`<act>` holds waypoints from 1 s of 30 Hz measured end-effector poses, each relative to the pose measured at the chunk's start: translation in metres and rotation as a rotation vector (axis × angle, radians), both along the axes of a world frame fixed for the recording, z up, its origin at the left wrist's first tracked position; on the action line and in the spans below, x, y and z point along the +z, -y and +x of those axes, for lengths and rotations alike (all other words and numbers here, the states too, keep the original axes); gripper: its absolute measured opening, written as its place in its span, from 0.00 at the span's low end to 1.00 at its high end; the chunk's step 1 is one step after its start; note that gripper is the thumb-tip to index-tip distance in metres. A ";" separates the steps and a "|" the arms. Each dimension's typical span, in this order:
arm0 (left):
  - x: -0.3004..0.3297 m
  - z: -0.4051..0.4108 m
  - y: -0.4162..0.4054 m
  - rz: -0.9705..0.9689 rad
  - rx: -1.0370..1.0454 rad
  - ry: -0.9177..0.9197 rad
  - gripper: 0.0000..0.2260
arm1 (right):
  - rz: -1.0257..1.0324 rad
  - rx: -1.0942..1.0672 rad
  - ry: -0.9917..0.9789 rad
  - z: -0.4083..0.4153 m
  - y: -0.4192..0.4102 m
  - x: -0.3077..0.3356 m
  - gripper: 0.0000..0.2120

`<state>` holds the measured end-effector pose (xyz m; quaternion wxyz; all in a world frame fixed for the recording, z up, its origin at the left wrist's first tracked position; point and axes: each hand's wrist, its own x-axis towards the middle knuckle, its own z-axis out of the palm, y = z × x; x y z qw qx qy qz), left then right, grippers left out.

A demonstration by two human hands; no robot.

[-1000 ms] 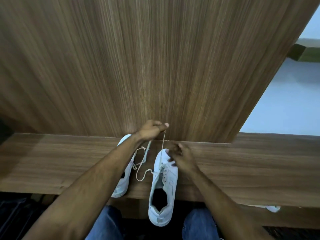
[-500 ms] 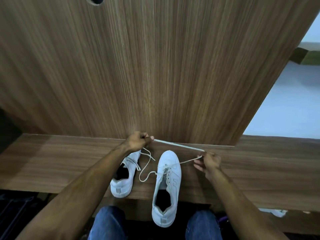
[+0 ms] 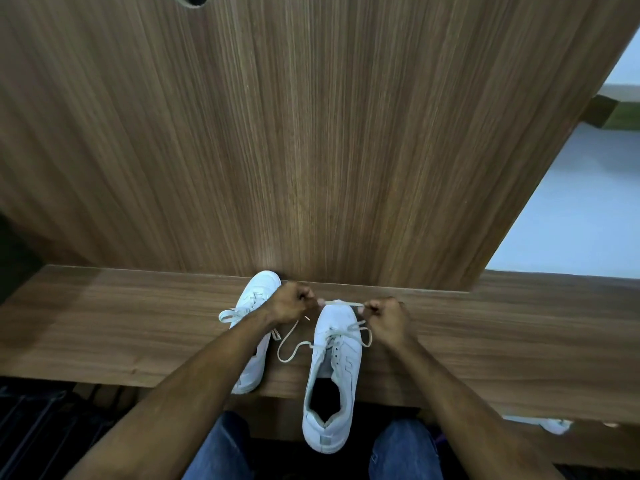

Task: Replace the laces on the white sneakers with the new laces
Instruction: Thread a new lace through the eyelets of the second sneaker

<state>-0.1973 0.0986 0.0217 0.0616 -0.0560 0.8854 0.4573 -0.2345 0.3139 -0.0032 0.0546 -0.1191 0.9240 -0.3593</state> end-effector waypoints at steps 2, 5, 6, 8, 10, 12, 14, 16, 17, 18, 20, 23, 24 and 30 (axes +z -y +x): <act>-0.006 0.004 0.014 -0.008 0.072 -0.005 0.15 | 0.027 -0.047 0.010 -0.004 -0.016 -0.008 0.09; -0.014 0.011 0.020 0.129 0.191 -0.014 0.11 | 0.062 -0.014 0.083 -0.002 -0.025 -0.023 0.12; -0.015 0.013 0.017 0.198 0.240 -0.023 0.11 | 0.084 -0.001 0.083 0.000 -0.025 -0.027 0.14; -0.016 0.014 0.007 0.379 0.373 -0.064 0.10 | 0.105 -0.003 0.078 0.006 -0.020 -0.032 0.14; -0.013 0.011 -0.003 0.631 0.539 -0.084 0.09 | 0.030 0.005 0.113 0.011 -0.010 -0.032 0.14; -0.006 0.008 -0.010 0.885 0.643 -0.063 0.08 | -0.147 -0.009 0.218 0.017 0.000 -0.030 0.16; 0.002 0.003 -0.016 1.052 0.656 -0.067 0.07 | -0.313 -0.043 0.357 0.023 0.011 -0.025 0.11; 0.012 0.000 -0.023 1.124 0.630 -0.112 0.06 | -0.366 -0.043 0.405 0.025 0.019 -0.028 0.07; 0.016 -0.002 -0.026 1.127 0.625 -0.147 0.06 | -0.358 -0.025 0.391 0.026 0.020 -0.033 0.11; 0.020 -0.003 -0.027 1.111 0.628 -0.196 0.05 | -0.317 -0.013 0.348 0.028 0.021 -0.035 0.17; 0.020 -0.005 -0.027 0.997 0.621 -0.304 0.05 | -0.208 0.010 0.276 0.036 0.017 -0.039 0.21; 0.000 -0.003 -0.022 0.609 0.496 -0.343 0.03 | 0.047 0.099 0.297 0.051 0.013 -0.038 0.25; -0.010 0.000 -0.021 0.473 0.428 -0.321 0.05 | 0.121 0.137 0.312 0.055 0.014 -0.037 0.29; -0.063 0.029 -0.036 -0.099 0.037 -0.099 0.07 | 0.281 0.122 0.167 0.063 0.026 -0.044 0.16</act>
